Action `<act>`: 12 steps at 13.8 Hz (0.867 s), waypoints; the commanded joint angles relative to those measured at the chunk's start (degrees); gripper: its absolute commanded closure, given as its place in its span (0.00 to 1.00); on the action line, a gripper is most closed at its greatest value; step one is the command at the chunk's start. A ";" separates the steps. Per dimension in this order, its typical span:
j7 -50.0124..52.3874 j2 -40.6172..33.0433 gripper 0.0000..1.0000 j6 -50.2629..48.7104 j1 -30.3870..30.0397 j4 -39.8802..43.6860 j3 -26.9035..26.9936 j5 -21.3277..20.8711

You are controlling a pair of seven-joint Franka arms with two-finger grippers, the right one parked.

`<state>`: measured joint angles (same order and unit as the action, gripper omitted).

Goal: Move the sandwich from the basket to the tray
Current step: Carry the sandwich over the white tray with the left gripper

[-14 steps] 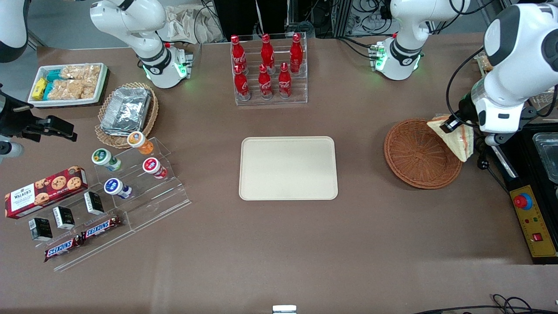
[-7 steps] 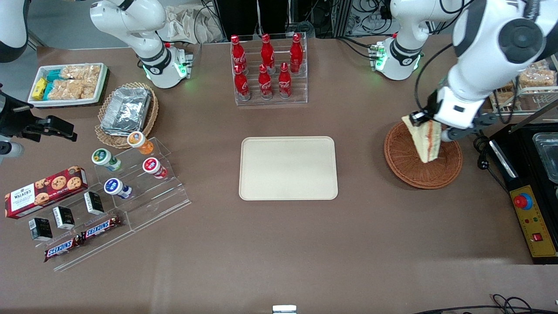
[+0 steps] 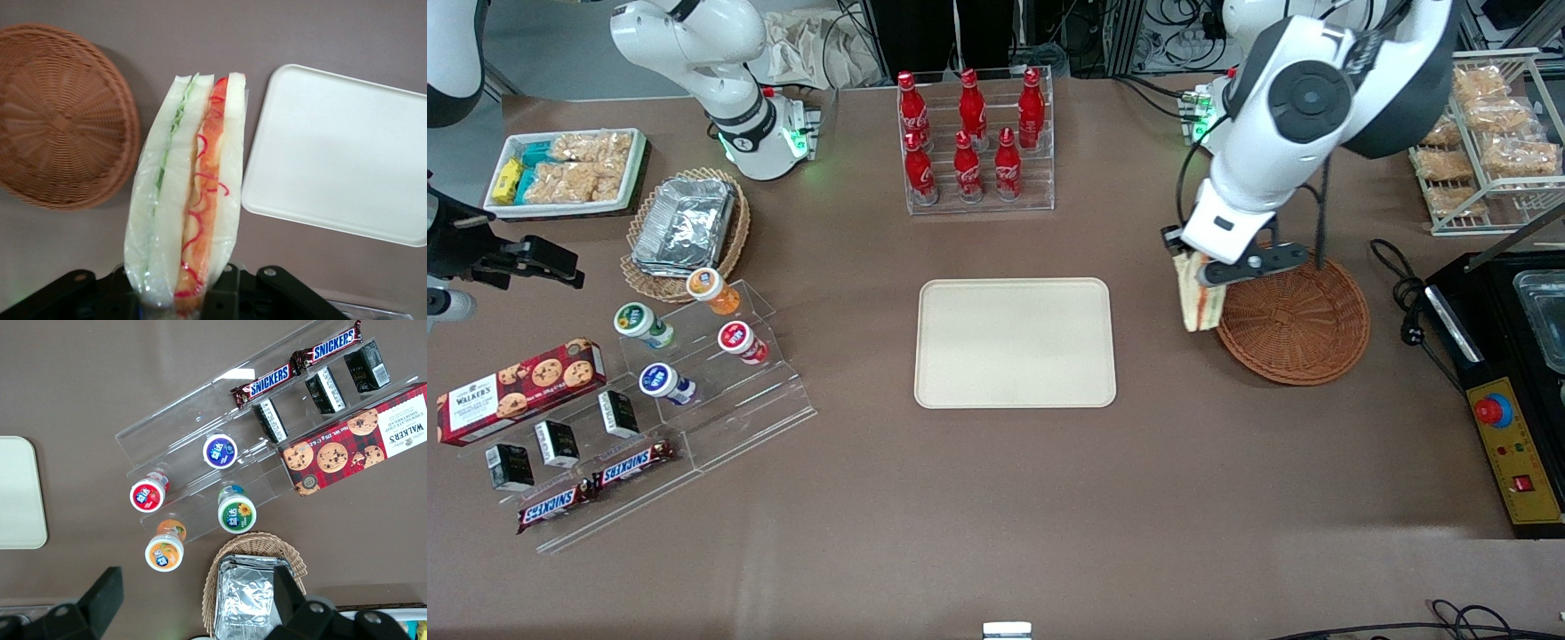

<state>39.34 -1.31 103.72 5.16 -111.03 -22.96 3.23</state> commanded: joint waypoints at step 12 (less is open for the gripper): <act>16.29 20.02 0.73 17.55 5.30 0.82 -8.41 -13.94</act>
<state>54.55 16.17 119.44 10.25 -110.79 -31.21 -8.30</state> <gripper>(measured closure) 0.731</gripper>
